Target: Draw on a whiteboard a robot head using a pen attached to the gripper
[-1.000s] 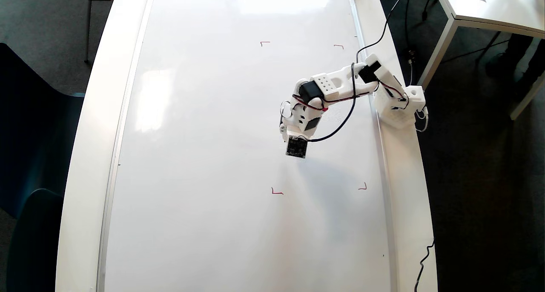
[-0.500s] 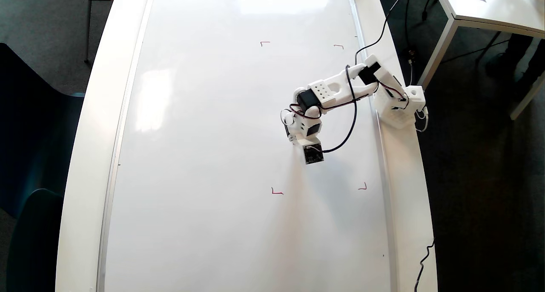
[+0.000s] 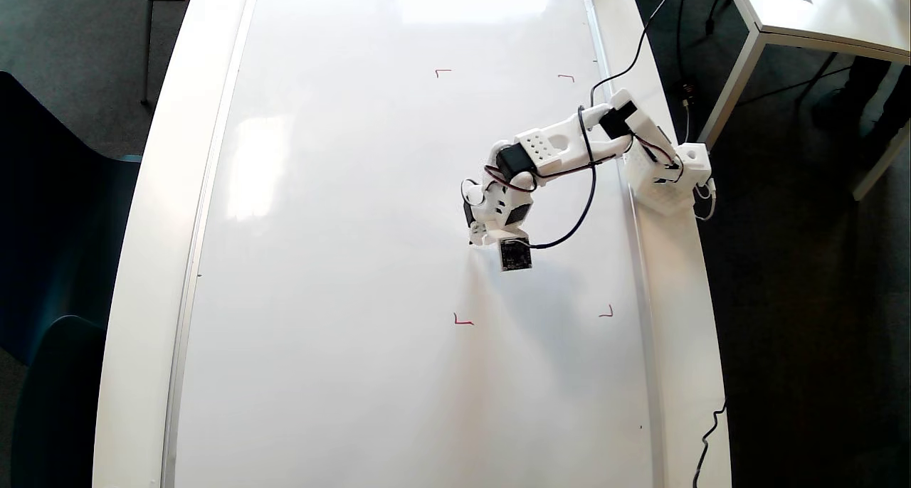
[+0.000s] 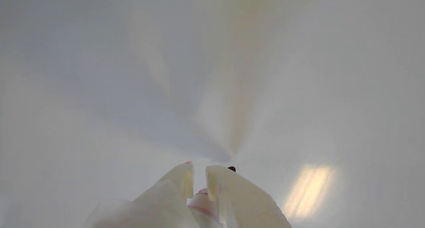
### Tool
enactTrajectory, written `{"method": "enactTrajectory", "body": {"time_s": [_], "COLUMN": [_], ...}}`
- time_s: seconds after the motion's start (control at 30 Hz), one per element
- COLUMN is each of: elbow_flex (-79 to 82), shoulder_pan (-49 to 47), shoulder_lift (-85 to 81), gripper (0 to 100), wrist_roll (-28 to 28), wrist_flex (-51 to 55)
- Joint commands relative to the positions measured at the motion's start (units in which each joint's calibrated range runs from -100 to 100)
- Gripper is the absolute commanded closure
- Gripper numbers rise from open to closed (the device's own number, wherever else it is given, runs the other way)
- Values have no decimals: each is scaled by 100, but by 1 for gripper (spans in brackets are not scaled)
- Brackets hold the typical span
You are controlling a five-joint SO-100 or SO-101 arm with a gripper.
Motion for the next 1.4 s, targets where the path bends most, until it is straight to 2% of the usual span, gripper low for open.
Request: {"method": "enactTrajectory", "body": {"time_s": [0.0, 0.53, 1.1, 1.37], "elbow_flex": [-78, -87, -68, 767], "shoulder_pan": [-42, -499, -469, -521], "shoulder_lift": [-538, -438, 90, -10], "gripper": [99, 99, 99, 99], "wrist_roll": [21, 16, -16, -27], "wrist_flex": [-177, -247, -221, -229]}}
